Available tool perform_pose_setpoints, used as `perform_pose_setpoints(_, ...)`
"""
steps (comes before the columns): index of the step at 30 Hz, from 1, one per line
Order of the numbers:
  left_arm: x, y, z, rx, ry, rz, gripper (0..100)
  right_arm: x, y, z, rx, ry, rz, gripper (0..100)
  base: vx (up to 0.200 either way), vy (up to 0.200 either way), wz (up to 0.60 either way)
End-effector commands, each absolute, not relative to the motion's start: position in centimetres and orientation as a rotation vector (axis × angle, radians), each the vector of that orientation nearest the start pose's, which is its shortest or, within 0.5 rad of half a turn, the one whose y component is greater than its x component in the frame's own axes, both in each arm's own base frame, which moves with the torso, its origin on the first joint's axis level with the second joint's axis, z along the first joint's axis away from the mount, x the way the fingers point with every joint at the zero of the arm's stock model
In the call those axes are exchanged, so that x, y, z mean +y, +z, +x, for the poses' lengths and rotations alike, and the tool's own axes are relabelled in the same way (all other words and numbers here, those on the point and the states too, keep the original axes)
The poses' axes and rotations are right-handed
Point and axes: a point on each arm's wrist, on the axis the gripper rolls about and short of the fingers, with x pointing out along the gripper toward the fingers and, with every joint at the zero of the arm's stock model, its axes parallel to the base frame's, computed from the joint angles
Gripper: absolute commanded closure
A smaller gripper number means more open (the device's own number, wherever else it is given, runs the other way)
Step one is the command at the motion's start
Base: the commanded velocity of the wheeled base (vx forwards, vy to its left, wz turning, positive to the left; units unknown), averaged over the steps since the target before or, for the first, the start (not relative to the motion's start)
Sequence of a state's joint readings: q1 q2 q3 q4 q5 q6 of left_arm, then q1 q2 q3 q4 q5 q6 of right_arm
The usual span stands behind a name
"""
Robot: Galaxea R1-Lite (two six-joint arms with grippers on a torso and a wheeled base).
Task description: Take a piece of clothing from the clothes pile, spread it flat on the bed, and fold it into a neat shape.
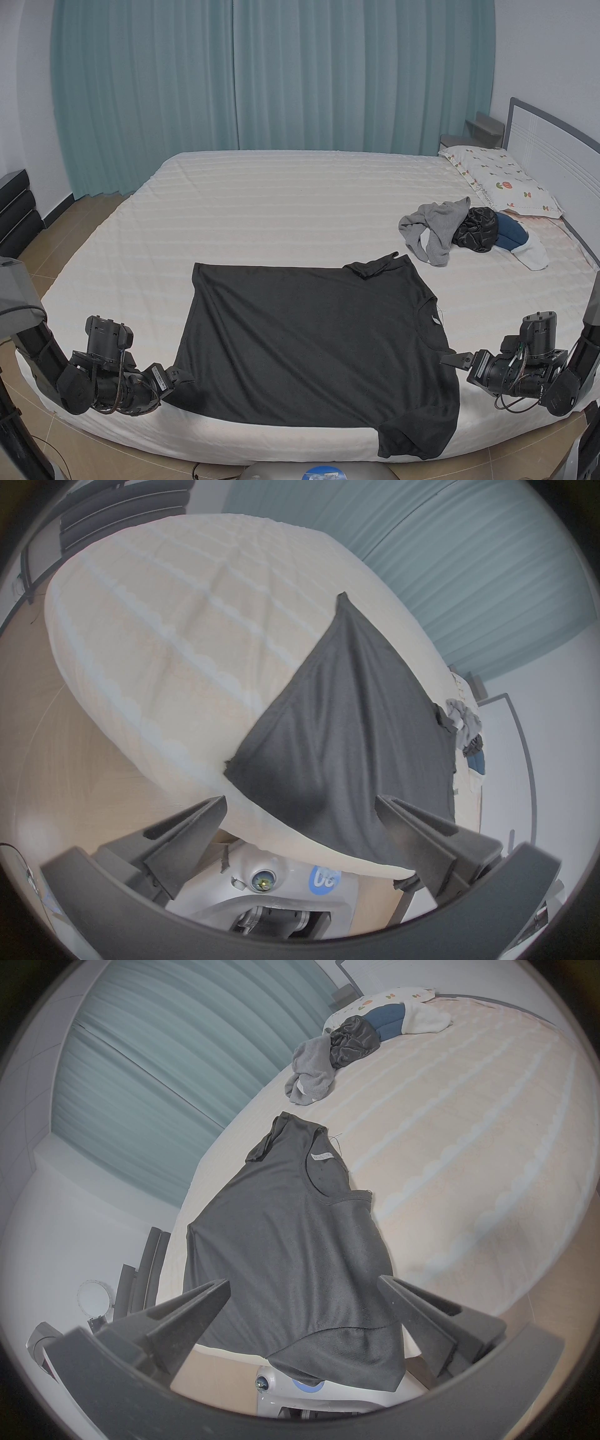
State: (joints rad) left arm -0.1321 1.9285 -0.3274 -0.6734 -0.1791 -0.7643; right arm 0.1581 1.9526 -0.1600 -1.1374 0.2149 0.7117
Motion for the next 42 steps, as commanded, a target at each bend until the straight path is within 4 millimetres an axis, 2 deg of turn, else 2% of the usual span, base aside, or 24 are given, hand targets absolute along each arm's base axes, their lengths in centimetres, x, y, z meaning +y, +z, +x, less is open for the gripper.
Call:
perform_pose_setpoints(1, -2.9, 0.6, 23.8, 1.038, 0.138, -0.726, 0, 4.1, 2.4, 22.4, 0.779, 0.103, 0.693, 0, 0.000, 0.000, 0.00)
perform_pose_setpoints(8, -2.8, 0.0, 24.1, 1.029, 0.166, -0.715, 0, 4.1, 2.5, 22.4, 0.777, 0.105, 0.695, 0, 0.000, 0.000, 0.00)
perform_pose_setpoints(14, -2.8, -1.4, 25.1, 0.978, 0.184, -0.703, 0, 4.1, 2.5, 22.4, 0.778, 0.107, 0.694, 0, 0.000, 0.000, 0.00)
perform_pose_setpoints(15, -2.8, -1.5, 25.2, 0.974, 0.186, -0.702, 100, 4.1, 2.5, 22.4, 0.778, 0.107, 0.694, 0, 0.000, 0.000, 0.00)
perform_pose_setpoints(24, -2.7, -1.8, 24.6, 0.989, 0.200, -0.692, 100, 4.1, 2.6, 22.4, 0.772, 0.106, 0.695, 0, 0.000, 0.000, 0.00)
perform_pose_setpoints(31, -2.2, -1.9, 23.7, 1.011, 0.197, -0.611, 100, 4.1, 2.8, 22.4, 0.765, 0.109, 0.694, 0, 0.000, 0.000, 0.00)
perform_pose_setpoints(42, -1.8, -0.9, 22.0, 1.056, 0.205, -0.513, 100, 4.0, 2.6, 22.2, 0.776, 0.104, 0.692, 0, 0.000, 0.000, 0.00)
